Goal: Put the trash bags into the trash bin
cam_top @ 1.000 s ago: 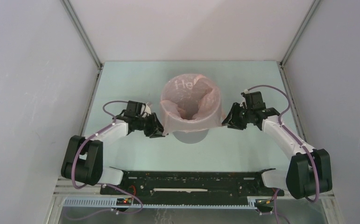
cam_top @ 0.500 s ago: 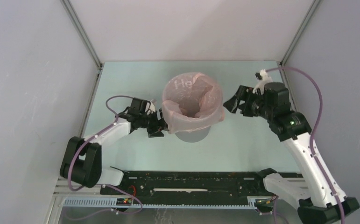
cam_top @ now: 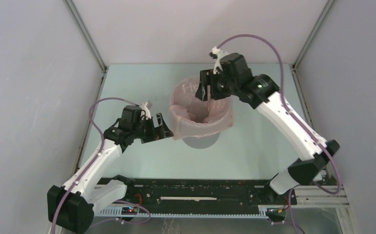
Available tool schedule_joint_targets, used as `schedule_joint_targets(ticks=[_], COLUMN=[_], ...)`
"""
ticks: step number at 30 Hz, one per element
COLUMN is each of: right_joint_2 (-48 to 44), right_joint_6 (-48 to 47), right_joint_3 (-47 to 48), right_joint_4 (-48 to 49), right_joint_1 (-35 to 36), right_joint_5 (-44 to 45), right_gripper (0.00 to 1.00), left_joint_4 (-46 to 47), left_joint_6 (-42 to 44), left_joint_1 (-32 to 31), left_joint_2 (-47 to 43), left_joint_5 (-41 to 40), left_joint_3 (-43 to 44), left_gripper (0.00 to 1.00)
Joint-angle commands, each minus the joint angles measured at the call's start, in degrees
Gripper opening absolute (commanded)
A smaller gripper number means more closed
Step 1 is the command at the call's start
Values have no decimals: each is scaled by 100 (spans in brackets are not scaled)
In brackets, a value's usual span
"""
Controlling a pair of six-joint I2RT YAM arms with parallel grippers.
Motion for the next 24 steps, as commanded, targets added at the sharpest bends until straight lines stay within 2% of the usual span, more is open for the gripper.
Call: schedule_joint_targets(ticks=[1,4,10,14,19,24], right_joint_2=[561,720,1002,1301,1471,1727], right_joint_6=[-224,-331,-212,-120,-174,23], right_joint_3=[110,-225,-791,-466,176,-158], right_joint_4=[-634,-530,-292,-330,-436,-54], right_joint_1=[2,-18,-88,141,500,521], right_joint_5=[183,356,1616,1843,1733,1242], right_gripper=[75,74,74,73,77,83], left_joint_4=[-689,-778,-1189,-1405,-1720,-1783], left_joint_6=[290,224,262,264,384,452], left_joint_1=[-16,-18,-18,-18,-20,-18], left_joint_2=[-420,-922,-1316,-1202,-1322,-1198], left_joint_5=[-462,-524,-757,-668,-701,-723], left_joint_3=[285,222,536,888,1216,1482], left_gripper=[97,97,95,93,92,92])
